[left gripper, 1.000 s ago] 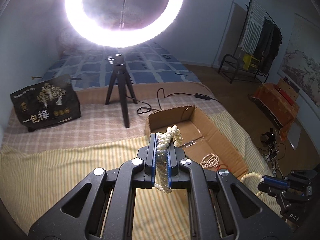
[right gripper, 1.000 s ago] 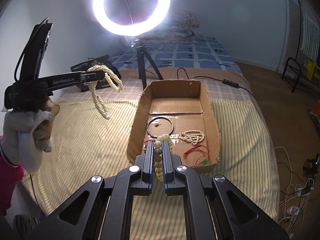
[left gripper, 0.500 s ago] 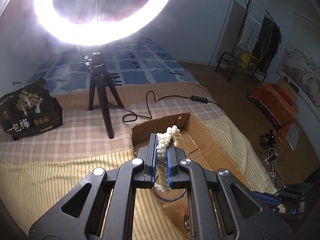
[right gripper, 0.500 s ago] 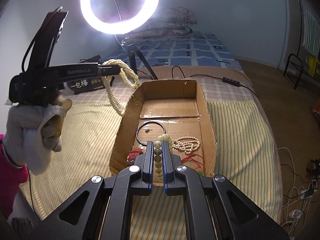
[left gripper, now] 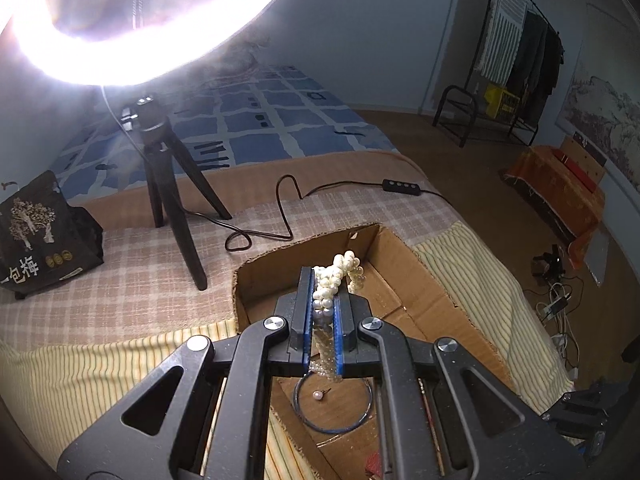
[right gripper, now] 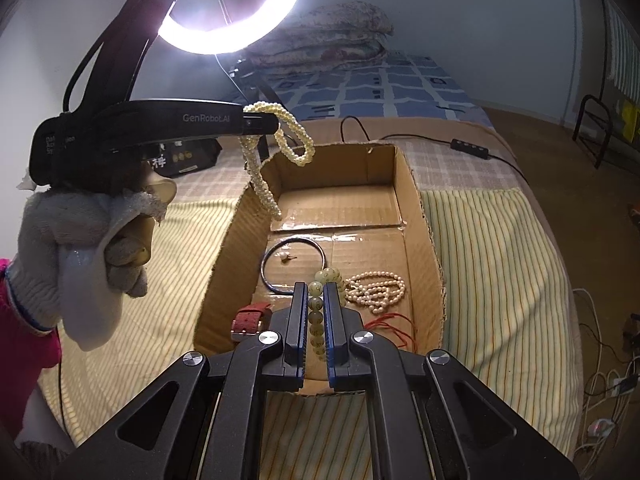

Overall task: Organize jewelry
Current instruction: 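Lift and carry the necklace and bead bracelet with both tools over the box, then open the left tool dropping the necklace while the right tool releases the bracelet into the box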

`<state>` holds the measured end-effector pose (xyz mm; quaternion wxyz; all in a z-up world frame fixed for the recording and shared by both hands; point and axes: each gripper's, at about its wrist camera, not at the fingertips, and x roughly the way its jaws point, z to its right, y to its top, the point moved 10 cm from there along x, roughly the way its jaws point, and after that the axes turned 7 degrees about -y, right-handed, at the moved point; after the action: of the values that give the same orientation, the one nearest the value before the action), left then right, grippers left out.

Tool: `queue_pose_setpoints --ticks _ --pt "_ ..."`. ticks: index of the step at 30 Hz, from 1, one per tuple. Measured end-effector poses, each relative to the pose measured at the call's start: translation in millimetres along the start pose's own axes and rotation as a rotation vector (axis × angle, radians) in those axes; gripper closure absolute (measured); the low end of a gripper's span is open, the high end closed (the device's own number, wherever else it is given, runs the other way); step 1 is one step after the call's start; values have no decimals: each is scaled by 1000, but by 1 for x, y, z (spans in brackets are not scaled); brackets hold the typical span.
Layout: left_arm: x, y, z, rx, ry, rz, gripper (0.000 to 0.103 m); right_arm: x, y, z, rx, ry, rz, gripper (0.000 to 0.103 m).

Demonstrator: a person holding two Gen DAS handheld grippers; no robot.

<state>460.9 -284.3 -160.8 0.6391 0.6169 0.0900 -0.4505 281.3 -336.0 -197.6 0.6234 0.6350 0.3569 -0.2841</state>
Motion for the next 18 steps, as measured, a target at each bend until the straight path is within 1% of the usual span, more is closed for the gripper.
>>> queue_pose_setpoints --ticks 7,18 --pt "14 -6 0 -10 -2 -34 97 9 -4 4 7 -4 -18 97" --pt "20 -10 0 -26 -8 -56 97 18 -6 7 -1 -25 -37 97"
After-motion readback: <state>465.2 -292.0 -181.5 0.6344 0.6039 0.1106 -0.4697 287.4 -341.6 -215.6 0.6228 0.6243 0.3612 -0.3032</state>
